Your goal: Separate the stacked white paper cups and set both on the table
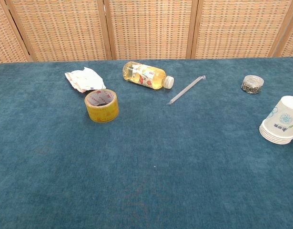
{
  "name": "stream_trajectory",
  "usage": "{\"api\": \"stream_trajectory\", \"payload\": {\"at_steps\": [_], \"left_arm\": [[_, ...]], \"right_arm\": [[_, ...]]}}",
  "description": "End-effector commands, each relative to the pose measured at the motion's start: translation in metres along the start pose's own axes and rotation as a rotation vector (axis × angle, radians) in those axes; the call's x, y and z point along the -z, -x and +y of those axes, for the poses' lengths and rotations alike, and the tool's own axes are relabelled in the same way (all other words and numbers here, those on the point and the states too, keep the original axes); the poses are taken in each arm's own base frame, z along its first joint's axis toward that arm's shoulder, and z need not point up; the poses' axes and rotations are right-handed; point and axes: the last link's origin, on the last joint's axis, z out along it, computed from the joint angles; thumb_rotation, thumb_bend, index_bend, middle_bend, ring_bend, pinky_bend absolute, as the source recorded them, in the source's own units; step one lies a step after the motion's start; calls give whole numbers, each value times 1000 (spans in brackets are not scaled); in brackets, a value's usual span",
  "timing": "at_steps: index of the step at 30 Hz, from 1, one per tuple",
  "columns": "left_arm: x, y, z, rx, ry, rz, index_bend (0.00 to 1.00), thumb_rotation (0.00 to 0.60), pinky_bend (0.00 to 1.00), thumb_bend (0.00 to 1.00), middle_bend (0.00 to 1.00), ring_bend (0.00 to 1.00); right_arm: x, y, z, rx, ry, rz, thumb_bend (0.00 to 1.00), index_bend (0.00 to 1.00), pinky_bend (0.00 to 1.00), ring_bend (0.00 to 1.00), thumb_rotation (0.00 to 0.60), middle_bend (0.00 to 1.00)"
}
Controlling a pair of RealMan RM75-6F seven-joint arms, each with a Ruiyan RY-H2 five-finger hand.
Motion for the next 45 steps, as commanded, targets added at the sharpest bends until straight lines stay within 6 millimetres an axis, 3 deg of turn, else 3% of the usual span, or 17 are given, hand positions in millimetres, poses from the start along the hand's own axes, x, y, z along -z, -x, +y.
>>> {"api": "stream_trajectory", "payload": {"at_steps": [1, 29, 35, 39, 45], "left_arm": [[0, 0, 0, -4, 1, 2, 0, 600, 0, 184, 0, 0], [1, -3, -1, 7, -3, 6, 0, 600, 0, 184, 0, 0], [0, -2, 1, 2, 2, 2, 0, 600, 0, 184, 0, 0], [0, -1, 2, 0, 3, 2, 0, 600, 0, 185, 0, 0], [-1, 0, 1, -1, 0, -5, 0, 600, 0, 184, 0, 0]], "right_arm": [[0, 0, 0, 0, -1, 0, 129, 72, 192, 0, 600, 0], [-2, -2, -5, -10, -8, 0, 130, 71, 192, 0, 600, 0], [-20, -13, -13, 8, -26, 0, 130, 78, 193, 0, 600, 0], [-46, -27, -25, 40, -31, -40, 129, 150, 226, 0, 600, 0], [-74, -34, -39, 75, -5, -132, 130, 156, 234, 0, 600, 6]]}}
